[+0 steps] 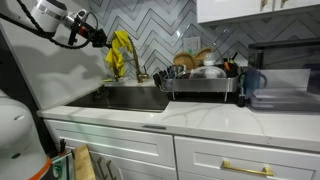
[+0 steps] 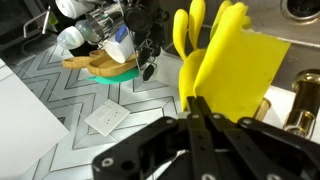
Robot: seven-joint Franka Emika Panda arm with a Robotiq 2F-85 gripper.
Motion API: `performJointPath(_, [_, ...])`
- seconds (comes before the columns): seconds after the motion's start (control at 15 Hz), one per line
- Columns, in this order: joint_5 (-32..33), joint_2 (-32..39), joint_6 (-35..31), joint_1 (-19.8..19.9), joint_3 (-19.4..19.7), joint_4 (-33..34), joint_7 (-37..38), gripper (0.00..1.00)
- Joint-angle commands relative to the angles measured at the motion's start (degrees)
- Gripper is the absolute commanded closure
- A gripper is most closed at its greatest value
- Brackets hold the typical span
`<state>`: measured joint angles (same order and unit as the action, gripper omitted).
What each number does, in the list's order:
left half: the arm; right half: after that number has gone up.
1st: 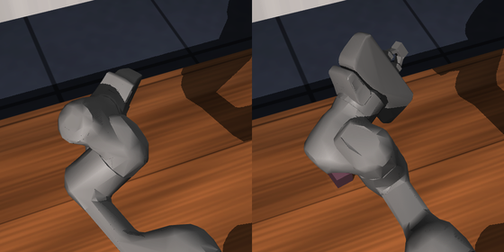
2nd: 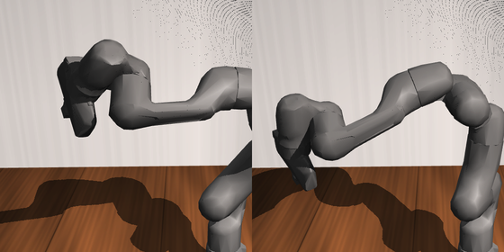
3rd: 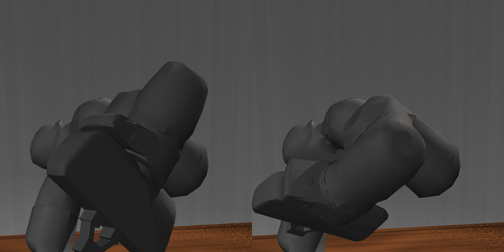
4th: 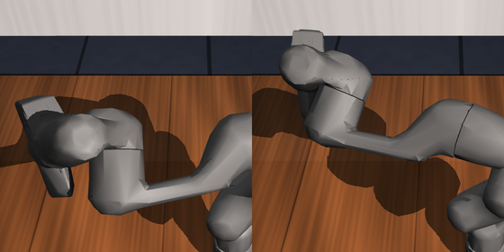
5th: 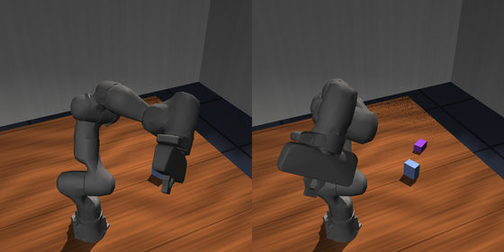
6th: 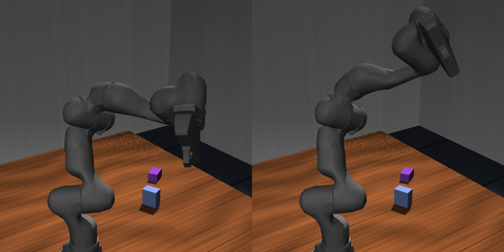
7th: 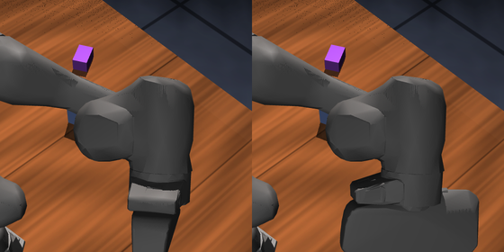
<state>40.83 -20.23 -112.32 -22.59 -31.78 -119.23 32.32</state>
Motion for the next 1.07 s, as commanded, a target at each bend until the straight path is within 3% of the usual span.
performJointPath(0.0, [2.13, -1.78, 3.32, 1.88, -1.66, 3.71, 0.48, 1.0])
performJointPath(0.67, [17.15, 1.13, 3.12, 6.76, -6.67, 15.51, 8.4, 1.0])
performJointPath(1.0, [25.26, 5.67, 3.62, 7.03, -9.47, 20.01, 15.57, 1.0])
